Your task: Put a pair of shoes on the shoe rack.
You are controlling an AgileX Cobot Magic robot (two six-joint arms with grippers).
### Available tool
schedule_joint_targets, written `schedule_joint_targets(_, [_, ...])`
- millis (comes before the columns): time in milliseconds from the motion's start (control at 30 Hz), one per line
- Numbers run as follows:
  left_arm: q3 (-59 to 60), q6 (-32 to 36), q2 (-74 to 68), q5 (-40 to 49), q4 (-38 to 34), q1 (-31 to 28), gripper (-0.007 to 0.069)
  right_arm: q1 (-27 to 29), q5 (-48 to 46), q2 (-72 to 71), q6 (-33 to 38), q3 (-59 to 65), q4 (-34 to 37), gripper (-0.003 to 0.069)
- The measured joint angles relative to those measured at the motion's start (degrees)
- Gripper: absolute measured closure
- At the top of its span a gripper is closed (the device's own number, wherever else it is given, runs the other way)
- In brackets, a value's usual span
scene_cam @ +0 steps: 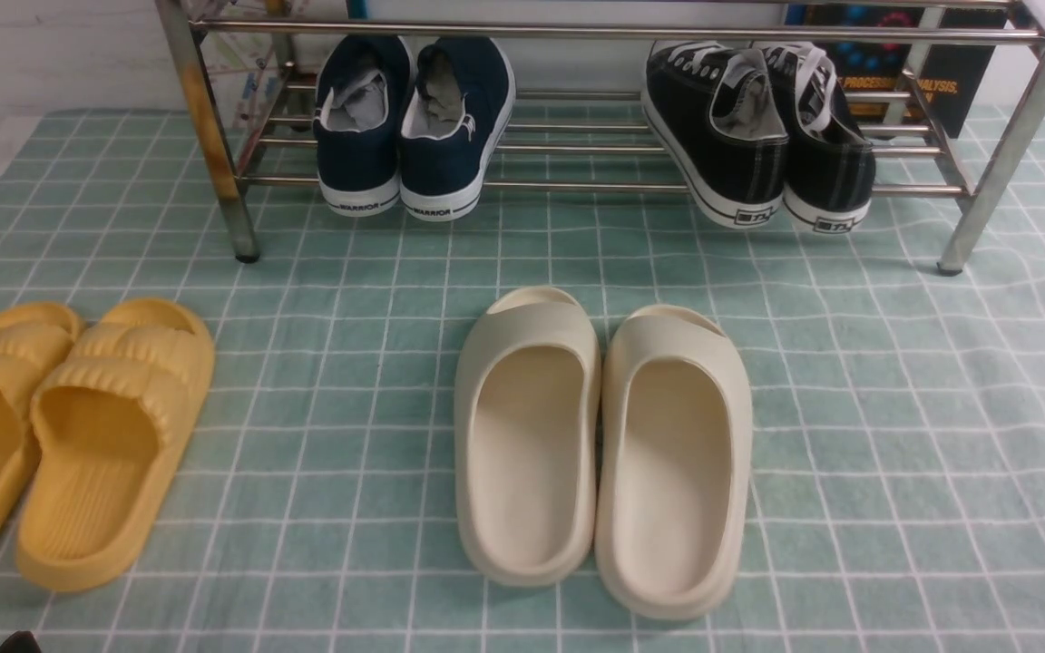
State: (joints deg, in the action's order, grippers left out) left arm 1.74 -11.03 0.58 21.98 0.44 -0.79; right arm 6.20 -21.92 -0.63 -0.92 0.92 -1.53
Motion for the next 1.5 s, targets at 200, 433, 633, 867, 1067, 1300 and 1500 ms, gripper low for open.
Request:
schedule_joint_targets(200, [0.0,0.0,0.0,0.0,0.0,0.0,0.0407,0.0,0.0,0.0,0.0,0.0,0.0,0.0644])
schedule_joint_targets(433, [0.0,0.0,0.0,0.0,0.0,0.0,0.0407,0.0,0.0,0.0,0.0,0.0,0.0,0.0638])
schedule_joint_targets(633, [0.0,0.0,0.0,0.0,0.0,0.0,0.0407,0.0,0.0,0.0,0.0,0.0,0.0,0.0632])
schedule_joint_targets(867, [0.0,0.0,0.0,0.0,0.0,0.0,0.0407,0.0,0.0,0.0,0.0,0.0,0.0,0.0622])
schedule_joint_targets(1067, [0.0,0.0,0.0,0.0,0.0,0.0,0.0407,0.0,0.0,0.0,0.0,0.0,0.0,0.0622])
schedule_joint_targets(1300, [0.0,0.0,0.0,0.0,0.0,0.0,0.0407,0.0,0.0,0.0,0.0,0.0,0.0,0.0622])
schedule_joint_targets(1500, [0.0,0.0,0.0,0.0,0.0,0.0,0.0407,0.0,0.0,0.0,0.0,0.0,0.0,0.0615])
